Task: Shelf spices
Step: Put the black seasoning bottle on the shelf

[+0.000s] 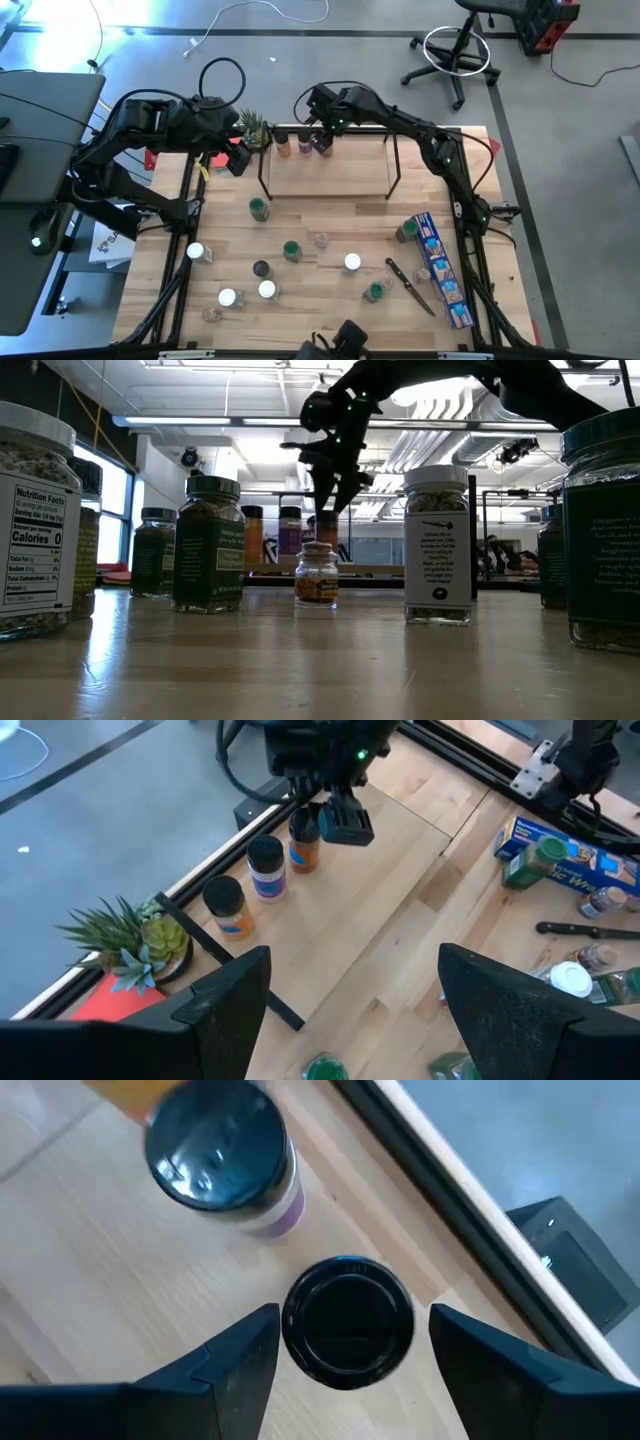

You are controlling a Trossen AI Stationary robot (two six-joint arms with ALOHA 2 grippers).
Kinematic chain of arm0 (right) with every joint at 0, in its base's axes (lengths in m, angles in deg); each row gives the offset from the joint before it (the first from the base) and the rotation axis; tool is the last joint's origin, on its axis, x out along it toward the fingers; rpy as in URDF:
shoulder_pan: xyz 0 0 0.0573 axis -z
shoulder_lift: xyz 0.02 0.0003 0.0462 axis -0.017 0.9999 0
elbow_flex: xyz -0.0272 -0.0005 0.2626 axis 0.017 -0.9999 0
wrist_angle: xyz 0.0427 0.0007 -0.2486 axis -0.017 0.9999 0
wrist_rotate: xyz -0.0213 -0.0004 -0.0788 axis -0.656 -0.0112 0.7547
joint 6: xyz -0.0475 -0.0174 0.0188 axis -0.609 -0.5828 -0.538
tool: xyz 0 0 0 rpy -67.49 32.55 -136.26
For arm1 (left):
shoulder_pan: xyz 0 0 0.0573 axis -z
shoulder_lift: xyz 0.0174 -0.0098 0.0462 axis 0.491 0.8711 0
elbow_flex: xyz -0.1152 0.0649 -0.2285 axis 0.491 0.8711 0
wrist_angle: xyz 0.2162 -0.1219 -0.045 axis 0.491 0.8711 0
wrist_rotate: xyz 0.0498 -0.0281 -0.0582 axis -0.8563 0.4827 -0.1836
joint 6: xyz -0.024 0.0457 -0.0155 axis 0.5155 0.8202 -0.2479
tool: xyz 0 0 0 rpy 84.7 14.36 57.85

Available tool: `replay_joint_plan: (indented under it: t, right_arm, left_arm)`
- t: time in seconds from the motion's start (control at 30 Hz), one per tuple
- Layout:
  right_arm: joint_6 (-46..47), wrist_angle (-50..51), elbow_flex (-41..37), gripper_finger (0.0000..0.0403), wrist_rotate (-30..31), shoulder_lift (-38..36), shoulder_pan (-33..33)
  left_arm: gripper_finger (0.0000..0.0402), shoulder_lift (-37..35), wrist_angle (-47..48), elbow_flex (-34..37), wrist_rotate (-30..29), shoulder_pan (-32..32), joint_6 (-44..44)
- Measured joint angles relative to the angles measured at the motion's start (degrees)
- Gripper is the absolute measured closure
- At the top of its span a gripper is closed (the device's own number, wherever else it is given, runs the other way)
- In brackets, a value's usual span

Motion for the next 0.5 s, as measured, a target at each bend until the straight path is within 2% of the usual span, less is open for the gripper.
replay_joint_plan:
  t: [0.2,0.5]
  right_arm:
    - [0.4,0.2,0.0,0.0212,0.1,-0.7,0.4]
    - [-1.8,-0.3,-1.1,0.0294,-3.9,-0.7,0.4]
  left_arm:
    - [0.012,0.0,0.0,0.0,0.0,0.0,0.8]
    - [0.012,0.0,-0.1,0.0,-0.2,0.0,1.3]
